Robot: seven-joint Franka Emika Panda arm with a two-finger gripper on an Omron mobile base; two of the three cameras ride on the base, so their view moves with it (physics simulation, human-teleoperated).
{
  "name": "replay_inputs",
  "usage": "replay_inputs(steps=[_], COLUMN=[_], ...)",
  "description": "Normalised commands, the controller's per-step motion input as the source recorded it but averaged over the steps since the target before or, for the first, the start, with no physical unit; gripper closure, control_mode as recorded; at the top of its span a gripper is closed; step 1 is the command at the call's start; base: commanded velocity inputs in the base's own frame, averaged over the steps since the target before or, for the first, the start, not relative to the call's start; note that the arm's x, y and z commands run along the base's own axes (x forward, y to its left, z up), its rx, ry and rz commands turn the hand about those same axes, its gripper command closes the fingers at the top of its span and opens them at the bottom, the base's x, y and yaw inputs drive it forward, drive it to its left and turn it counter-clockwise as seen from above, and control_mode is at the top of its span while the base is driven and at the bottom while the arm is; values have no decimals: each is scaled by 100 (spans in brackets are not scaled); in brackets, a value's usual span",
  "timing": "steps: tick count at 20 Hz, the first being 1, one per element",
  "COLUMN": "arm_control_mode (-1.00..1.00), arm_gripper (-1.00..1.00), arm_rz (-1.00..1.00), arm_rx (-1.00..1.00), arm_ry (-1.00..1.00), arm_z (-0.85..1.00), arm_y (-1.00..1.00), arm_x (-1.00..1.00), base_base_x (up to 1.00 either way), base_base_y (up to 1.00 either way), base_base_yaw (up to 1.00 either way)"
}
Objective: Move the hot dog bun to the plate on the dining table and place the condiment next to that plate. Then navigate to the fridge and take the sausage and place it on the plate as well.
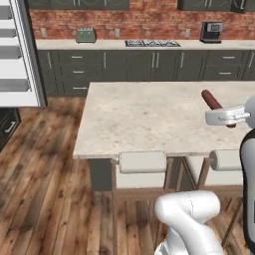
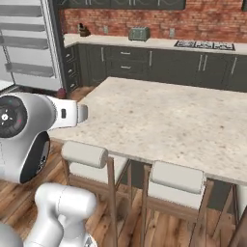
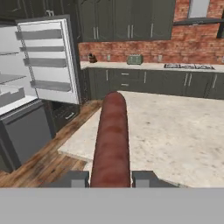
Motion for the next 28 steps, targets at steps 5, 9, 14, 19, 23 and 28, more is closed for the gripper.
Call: replay_inputs(steps=[5,9,14,19,23,28], arm_control_mode=[100,100,100,100,100,100], arm_gripper=[100,100,100,100,100,100], arm_rz=[0,0,0,0,0,0], arm_rx=[0,0,0,0,0,0], arm_ry=[0,0,0,0,0,0], arm_z=[0,0,0,0,0,0], arm_y=[0,0,0,0,0,0], arm_x=[0,0,0,0,0,0], base_base_x=[0,0,11,39,52,70], base_base_y=[-100,-100,-96,-82,-80,-60], base_base_yaw=[-12,-11,-13,-12,-10,-7])
